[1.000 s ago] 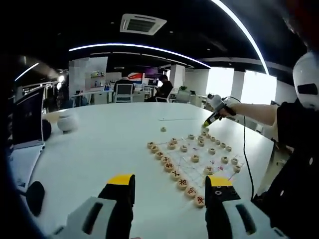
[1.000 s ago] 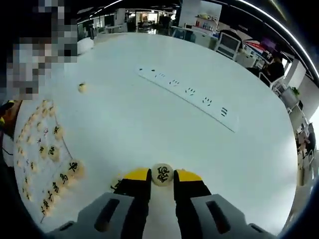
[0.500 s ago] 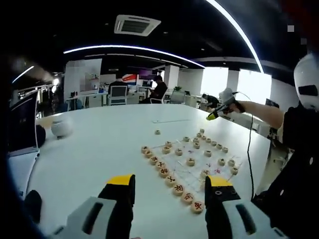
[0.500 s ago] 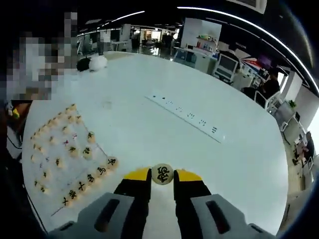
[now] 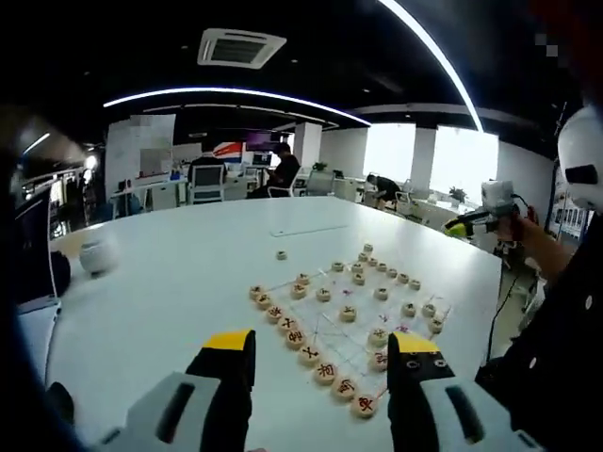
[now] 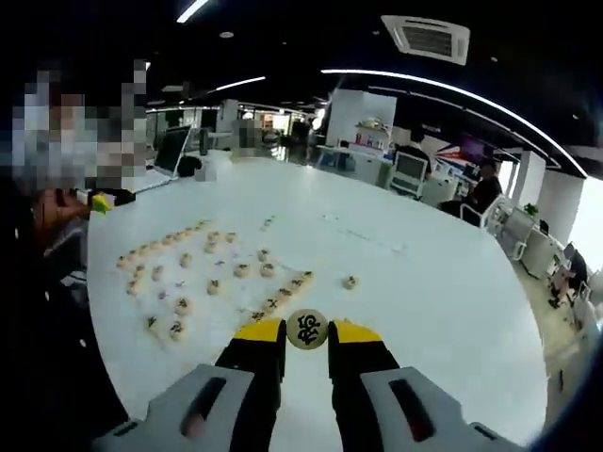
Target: Pick up the chess pieces one by one and place each piece onto its starting position on the chessboard, setting the pieces on their correct points until all the chess pieces are arranged in the starting layout
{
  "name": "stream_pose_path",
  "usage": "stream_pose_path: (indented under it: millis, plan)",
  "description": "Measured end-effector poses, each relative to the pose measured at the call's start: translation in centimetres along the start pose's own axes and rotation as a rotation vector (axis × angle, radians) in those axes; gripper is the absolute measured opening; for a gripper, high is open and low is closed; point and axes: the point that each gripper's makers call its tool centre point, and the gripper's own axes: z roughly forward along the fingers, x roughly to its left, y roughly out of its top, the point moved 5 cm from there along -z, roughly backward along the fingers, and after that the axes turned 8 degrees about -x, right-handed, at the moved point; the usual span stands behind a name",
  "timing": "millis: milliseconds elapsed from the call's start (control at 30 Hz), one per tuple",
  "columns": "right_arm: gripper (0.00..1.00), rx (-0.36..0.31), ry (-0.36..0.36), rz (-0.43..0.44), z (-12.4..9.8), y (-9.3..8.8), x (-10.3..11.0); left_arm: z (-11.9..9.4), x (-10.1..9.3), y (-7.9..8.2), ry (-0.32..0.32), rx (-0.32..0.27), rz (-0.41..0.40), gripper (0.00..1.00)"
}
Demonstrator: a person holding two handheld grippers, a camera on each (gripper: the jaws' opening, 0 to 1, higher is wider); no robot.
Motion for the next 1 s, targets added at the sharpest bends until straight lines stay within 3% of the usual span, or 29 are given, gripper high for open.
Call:
stream_pose_path:
  millis: [167, 333, 500, 600, 767, 1000]
  plan:
    - [0.20, -0.039, -0.066, 0.047, -3.8, -0.7, 2.2, 0.8, -0.9, 0.2, -0.035, 0.015, 0.019, 0.57]
    - [0.20, -0.039, -0.095, 0.033, -4.5, -0.4, 3.0, 1.2, -1.4, 0.3, -0.054, 0.013, 0.022, 0.57]
    - [0.20, 0.026, -0.011, -0.018, -2.3, -0.6, 4.3, 0.8, -1.6, 0.3, -0.055, 0.007, 0.024, 0.57]
    - [0.20, 0.101, 0.043, -0.101, -0.2, -1.2, 5.0, 0.3, -1.6, -0.1, -0.042, 0.010, 0.018, 0.57]
    - [0.20, 0.148, 0.148, -0.101, 3.2, -1.6, 6.9, -0.6, -1.4, -0.4, -0.021, 0.005, 0.005, 0.57]
    - [0.20, 0.215, 0.230, -0.072, 7.0, -3.2, 8.4, -1.4, -0.8, -1.0, 0.009, 0.003, -0.016, 0.57]
